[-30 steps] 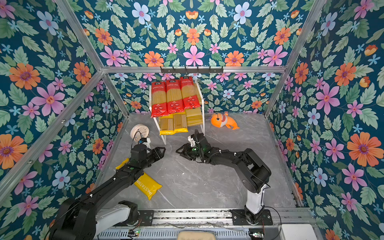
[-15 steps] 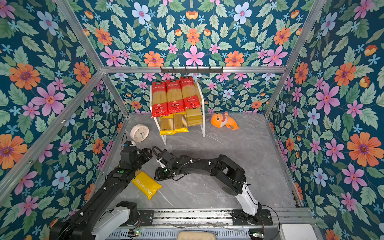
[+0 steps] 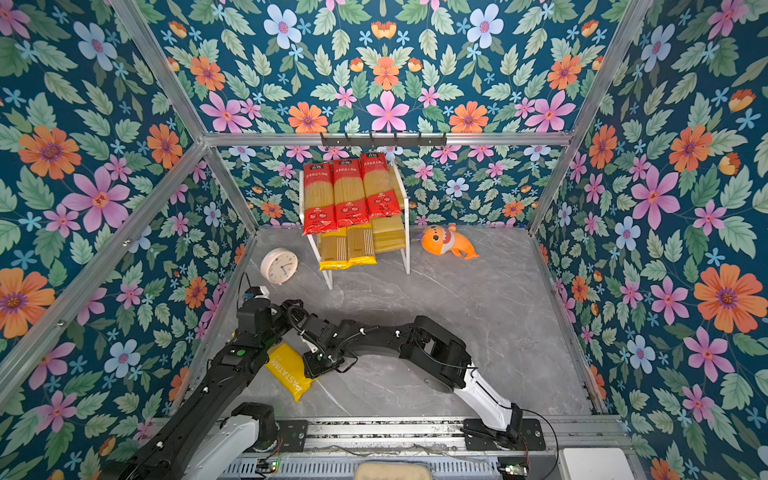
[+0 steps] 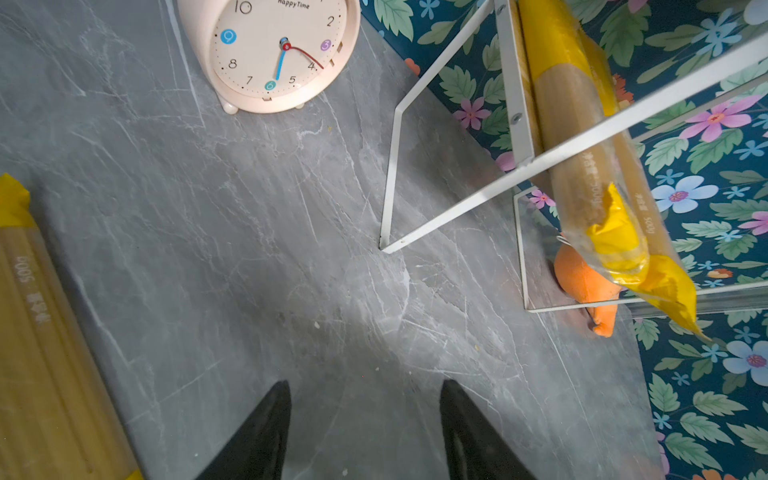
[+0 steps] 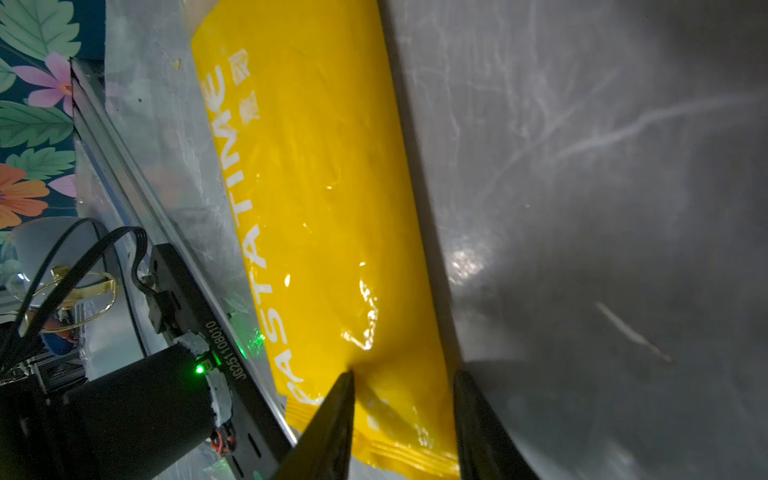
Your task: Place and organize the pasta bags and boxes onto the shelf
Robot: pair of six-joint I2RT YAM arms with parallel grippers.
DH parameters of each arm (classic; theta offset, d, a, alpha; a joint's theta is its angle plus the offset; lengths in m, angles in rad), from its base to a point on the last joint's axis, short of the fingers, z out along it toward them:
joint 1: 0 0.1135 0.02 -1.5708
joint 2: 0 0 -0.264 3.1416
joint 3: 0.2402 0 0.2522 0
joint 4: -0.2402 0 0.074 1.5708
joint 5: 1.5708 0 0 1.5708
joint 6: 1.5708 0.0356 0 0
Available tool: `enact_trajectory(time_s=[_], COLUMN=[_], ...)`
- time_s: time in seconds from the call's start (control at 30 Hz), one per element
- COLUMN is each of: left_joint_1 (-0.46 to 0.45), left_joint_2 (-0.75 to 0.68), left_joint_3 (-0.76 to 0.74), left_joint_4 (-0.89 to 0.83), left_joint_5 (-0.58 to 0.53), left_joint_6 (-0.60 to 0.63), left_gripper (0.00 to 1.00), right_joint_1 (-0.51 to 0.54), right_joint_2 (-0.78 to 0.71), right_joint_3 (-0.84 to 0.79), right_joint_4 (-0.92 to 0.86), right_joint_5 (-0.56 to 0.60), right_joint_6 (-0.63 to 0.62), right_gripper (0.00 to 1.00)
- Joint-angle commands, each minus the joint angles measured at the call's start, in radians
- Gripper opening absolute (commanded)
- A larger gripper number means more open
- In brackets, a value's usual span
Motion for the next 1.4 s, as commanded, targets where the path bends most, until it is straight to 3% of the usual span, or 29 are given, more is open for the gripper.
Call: enact_trajectory(time_s=[0.0, 0.2, 0.37, 0.77, 0.93, 1.23, 1.37], left_joint_1=[0.000, 0.000, 0.000, -0.024, -0.040, -0.040, -0.039], left_joint_2=[-0.001, 0.020, 0.035, 0.060, 0.032, 0.026, 0.017], left_joint_3=[0.000, 0.012, 0.025, 0.063, 0.067, 0.121, 0.139], left_joint_4=[0.039, 0.059, 0.072, 0.091, 0.064, -0.028, -0.044], left_joint_5=[0.023, 0.038, 0.062, 0.102, 0.081, -0.032, -0.081], left_joint_6=[-0.009, -0.002, -0.001, 0.002, -0.001, 0.087, 0.095], left_gripper=[0.60, 0.60, 0.60, 0.60, 0.60, 0.60, 0.61], right_joint_1=[0.004, -0.013, -0.062, -0.274, -0.291, -0.171, -0.114], right_joint_2=[0.004, -0.044, -0.129, -0.392, -0.444, -0.371, -0.295], right_joint_3=[-0.001, -0.042, -0.141, -0.546, -0.594, -0.465, -0.392], right_joint_4=[-0.048, -0.048, -0.006, 0.120, 0.146, 0.188, 0.236], right_joint_5=[0.041, 0.072, 0.077, 0.062, 0.055, 0.031, -0.002], right_joint_6=[-0.021, -0.031, -0.021, 0.039, 0.019, 0.024, 0.044], right_gripper=[0.33, 0.19, 0.12, 0.08, 0.07, 0.16, 0.35])
